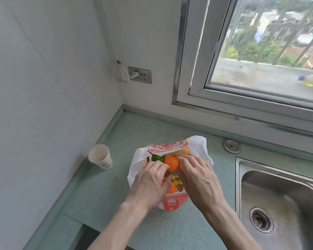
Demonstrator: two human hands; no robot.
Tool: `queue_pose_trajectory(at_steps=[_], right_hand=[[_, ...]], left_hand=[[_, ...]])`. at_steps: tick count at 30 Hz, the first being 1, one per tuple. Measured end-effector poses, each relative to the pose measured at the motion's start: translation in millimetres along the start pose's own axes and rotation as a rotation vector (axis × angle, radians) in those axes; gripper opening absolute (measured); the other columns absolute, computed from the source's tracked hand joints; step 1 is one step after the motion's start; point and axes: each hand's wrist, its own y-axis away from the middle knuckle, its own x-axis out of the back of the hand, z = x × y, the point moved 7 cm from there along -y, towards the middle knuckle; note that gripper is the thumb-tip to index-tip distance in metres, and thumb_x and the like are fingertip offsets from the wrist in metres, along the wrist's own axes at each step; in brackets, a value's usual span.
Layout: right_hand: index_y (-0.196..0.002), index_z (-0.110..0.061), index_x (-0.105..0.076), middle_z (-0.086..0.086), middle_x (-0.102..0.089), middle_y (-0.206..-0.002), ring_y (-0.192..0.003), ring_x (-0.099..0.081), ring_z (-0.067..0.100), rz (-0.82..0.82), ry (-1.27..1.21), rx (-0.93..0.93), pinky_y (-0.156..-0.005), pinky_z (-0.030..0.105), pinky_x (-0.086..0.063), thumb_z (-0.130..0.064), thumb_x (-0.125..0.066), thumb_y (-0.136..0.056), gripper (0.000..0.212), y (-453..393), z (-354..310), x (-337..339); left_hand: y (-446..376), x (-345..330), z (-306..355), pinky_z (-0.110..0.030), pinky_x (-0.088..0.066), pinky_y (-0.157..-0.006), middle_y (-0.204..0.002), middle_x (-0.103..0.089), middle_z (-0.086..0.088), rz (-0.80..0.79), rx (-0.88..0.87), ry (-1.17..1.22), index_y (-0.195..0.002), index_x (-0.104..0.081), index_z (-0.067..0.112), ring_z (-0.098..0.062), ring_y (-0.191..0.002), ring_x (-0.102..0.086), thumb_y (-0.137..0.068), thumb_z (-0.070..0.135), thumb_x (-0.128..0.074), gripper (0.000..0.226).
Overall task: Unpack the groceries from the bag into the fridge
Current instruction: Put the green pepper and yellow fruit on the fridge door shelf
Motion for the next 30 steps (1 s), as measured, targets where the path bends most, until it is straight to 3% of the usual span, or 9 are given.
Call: queue_pose_trajectory(at_steps=[5,9,11,16,18,20,26,28,30], right_hand=[[-0.097,-0.023,-0.062,-0.005,-0.064,-0.1,-0.097,-0.064,0.022,-0.336,0.064,-0.125,-0.073,0.032,-0.047,-0.023,-0.06,-0.099,0.002,-25,17,-55],[-0.122,-0.023,-0.058,-0.005,-0.061,-0.125,-0.116,-0.059,0.022,-0.488,0.074,-0.183,-0.083,0.034,-0.052,-0.023,-0.053,-0.101,0.022,-47,29,-84],[-0.134,-0.025,-0.054,-0.004,-0.059,-0.136,-0.124,-0.057,0.021,-0.521,0.037,-0.211,-0.09,0.037,-0.054,-0.022,-0.054,-0.101,0.033,-54,33,-96],[-0.158,-0.02,-0.031,-0.001,-0.037,-0.162,-0.15,-0.035,0.022,-0.526,-0.068,-0.167,-0.113,0.032,-0.043,-0.015,-0.062,-0.097,0.069,-76,38,-108],[-0.165,-0.018,-0.011,0.001,-0.015,-0.172,-0.159,-0.014,0.023,-0.525,-0.065,-0.169,-0.122,0.03,-0.028,-0.012,-0.058,-0.099,0.081,-83,40,-108],[-0.166,-0.018,-0.005,0.003,-0.004,-0.174,-0.161,-0.002,0.022,-0.506,-0.016,-0.169,-0.126,0.032,-0.017,-0.017,-0.054,-0.101,0.081,-87,44,-108],[-0.165,-0.021,-0.01,0.005,0.005,-0.174,-0.16,0.009,0.025,-0.503,0.153,-0.141,-0.129,0.044,-0.011,-0.044,-0.053,-0.1,0.081,-91,65,-118],[-0.165,-0.021,-0.017,0.006,-0.005,-0.174,-0.161,0.004,0.025,-0.483,0.162,-0.086,-0.128,0.046,-0.012,-0.039,-0.057,-0.099,0.079,-90,59,-120],[-0.161,-0.017,-0.03,0.007,-0.026,-0.169,-0.159,-0.013,0.026,-0.447,0.143,-0.06,-0.125,0.045,-0.02,-0.027,-0.064,-0.096,0.074,-89,52,-123]], left_hand=[[-45,-14,-28,-0.032,-0.044,-0.106,-0.127,-0.062,0.006,-0.075,-0.039,0.014,-0.127,-0.06,0.023,-0.015,-0.12,-0.054,-0.103,0.04,-0.047,0.032],[-71,-17,-45,-0.035,-0.037,-0.12,-0.146,-0.056,-0.005,-0.074,-0.05,-0.007,-0.142,-0.055,0.013,-0.021,-0.138,-0.048,-0.104,0.034,-0.05,0.044],[-71,-14,-44,-0.038,-0.043,-0.116,-0.144,-0.058,-0.008,-0.028,-0.078,-0.003,-0.139,-0.058,0.01,-0.023,-0.136,-0.051,-0.103,0.03,-0.052,0.042],[-65,-23,-38,-0.037,-0.053,-0.095,-0.117,-0.062,-0.003,0.001,-0.149,0.048,-0.117,-0.064,0.014,-0.021,-0.108,-0.06,-0.102,0.027,-0.049,0.025],[-68,-34,-49,-0.037,-0.054,-0.097,-0.122,-0.064,-0.003,-0.033,-0.107,0.062,-0.124,-0.063,0.013,-0.021,-0.112,-0.061,-0.102,0.028,-0.051,0.029],[-73,-42,-61,-0.037,-0.047,-0.111,-0.138,-0.061,-0.006,-0.037,-0.071,0.051,-0.139,-0.058,0.011,-0.022,-0.128,-0.058,-0.102,0.028,-0.054,0.041],[-103,-44,-94,-0.045,-0.027,-0.126,-0.159,-0.037,-0.015,-0.047,0.102,-0.16,-0.16,-0.028,0.01,-0.033,-0.149,-0.031,-0.1,0.043,-0.053,0.073],[-108,-43,-93,-0.046,-0.028,-0.127,-0.159,-0.038,-0.016,-0.037,0.093,-0.155,-0.157,-0.034,0.008,-0.034,-0.151,-0.031,-0.1,0.04,-0.055,0.068],[-107,-43,-84,-0.043,-0.035,-0.123,-0.15,-0.051,-0.014,-0.011,0.033,-0.148,-0.147,-0.048,0.008,-0.031,-0.143,-0.044,-0.1,0.033,-0.058,0.055]])
